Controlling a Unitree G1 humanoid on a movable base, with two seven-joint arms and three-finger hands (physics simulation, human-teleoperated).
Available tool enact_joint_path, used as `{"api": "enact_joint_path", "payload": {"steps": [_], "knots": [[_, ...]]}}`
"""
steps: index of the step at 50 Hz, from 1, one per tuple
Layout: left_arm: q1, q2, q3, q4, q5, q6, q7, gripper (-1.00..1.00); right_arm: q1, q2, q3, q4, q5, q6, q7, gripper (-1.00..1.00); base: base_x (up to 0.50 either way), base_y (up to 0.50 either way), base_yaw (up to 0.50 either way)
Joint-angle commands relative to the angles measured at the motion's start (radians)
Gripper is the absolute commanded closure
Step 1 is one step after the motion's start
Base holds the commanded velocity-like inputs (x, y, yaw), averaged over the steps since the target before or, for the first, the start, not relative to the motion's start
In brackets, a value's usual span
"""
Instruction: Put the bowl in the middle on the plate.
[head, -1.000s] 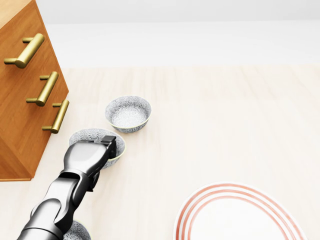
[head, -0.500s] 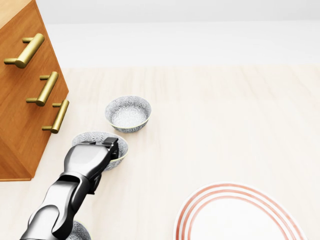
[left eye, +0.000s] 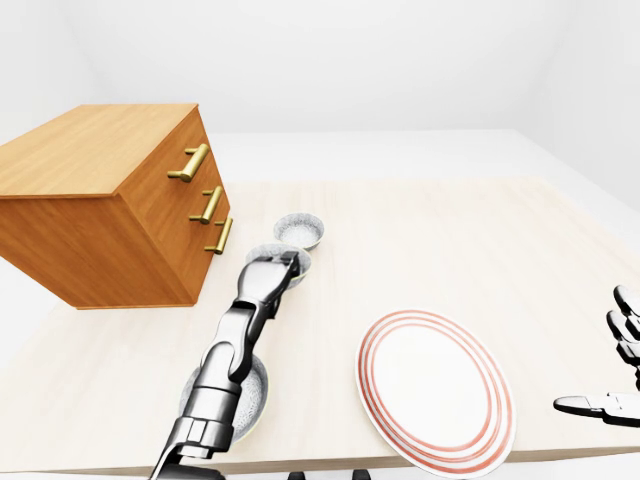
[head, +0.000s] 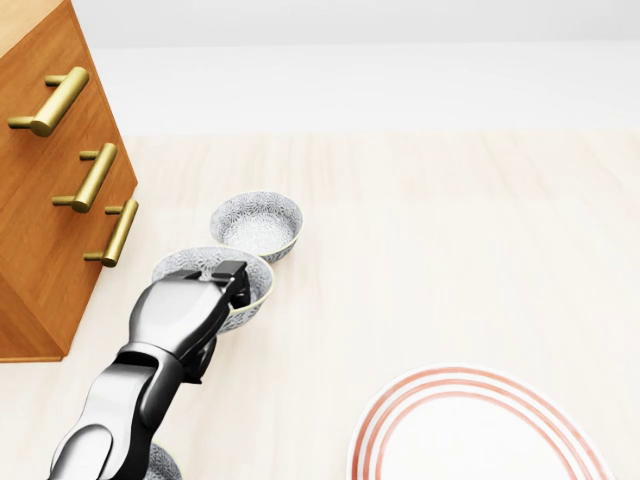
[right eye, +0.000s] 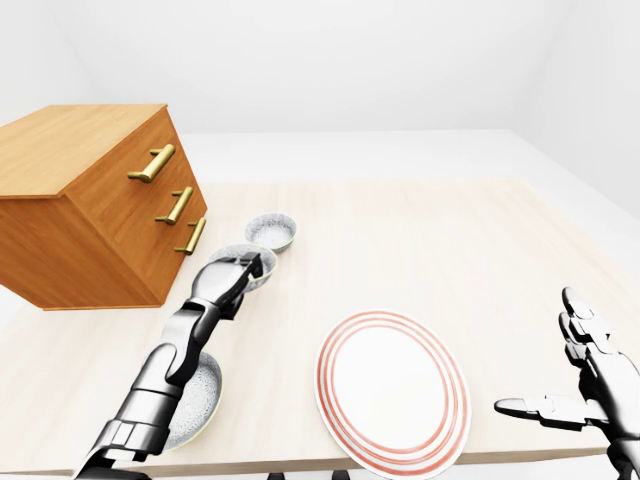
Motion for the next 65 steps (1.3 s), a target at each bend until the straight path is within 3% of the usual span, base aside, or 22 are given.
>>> {"api": "enact_joint_path", "payload": {"steps": [1,12,29,30,47,48,54,64,65], "knots": [[0.038,-0.026,-0.006,-0.141,-0.070,0.000,-0.025,1.00,-0.001,0.001,-0.001,-0.004,-0.002,0.000,0.001,-1.00,0.00,0.00,0.00],[0.118,-0.072,-0.039,-0.339,-0.080,0.000,-0.105,1.00,-0.001,0.002,0.000,-0.002,-0.003,0.000,0.000,-1.00,0.00,0.00,0.00],[0.178,-0.106,-0.080,-0.451,-0.087,0.000,-0.150,1.00,0.002,0.002,0.001,0.000,-0.001,0.000,0.000,-1.00,0.00,0.00,0.00],[0.211,-0.139,-0.119,-0.552,-0.095,0.000,-0.206,1.00,0.001,0.001,-0.001,-0.003,-0.001,0.000,0.001,-1.00,0.00,0.00,0.00],[0.288,-0.188,-0.249,-0.703,-0.091,0.000,-0.262,1.00,0.000,0.002,-0.003,-0.015,-0.002,0.000,0.002,-1.00,0.00,0.00,0.00],[0.306,-0.202,-0.284,-0.732,-0.083,0.000,-0.274,1.00,0.000,0.004,-0.001,-0.010,-0.003,0.000,0.002,-1.00,0.00,0.00,0.00],[0.330,-0.193,-0.337,-0.743,-0.151,0.000,-0.289,1.00,0.001,0.004,-0.002,-0.009,-0.002,0.000,0.002,-1.00,0.00,0.00,0.00],[0.353,-0.192,-0.384,-0.751,-0.138,0.000,-0.281,1.00,0.002,0.005,-0.004,-0.013,-0.002,0.000,0.002,-1.00,0.00,0.00,0.00],[0.355,-0.185,-0.392,-0.722,-0.143,0.000,-0.251,1.00,0.002,0.004,-0.005,-0.012,-0.001,0.000,0.002,-1.00,0.00,0.00,0.00]]}}
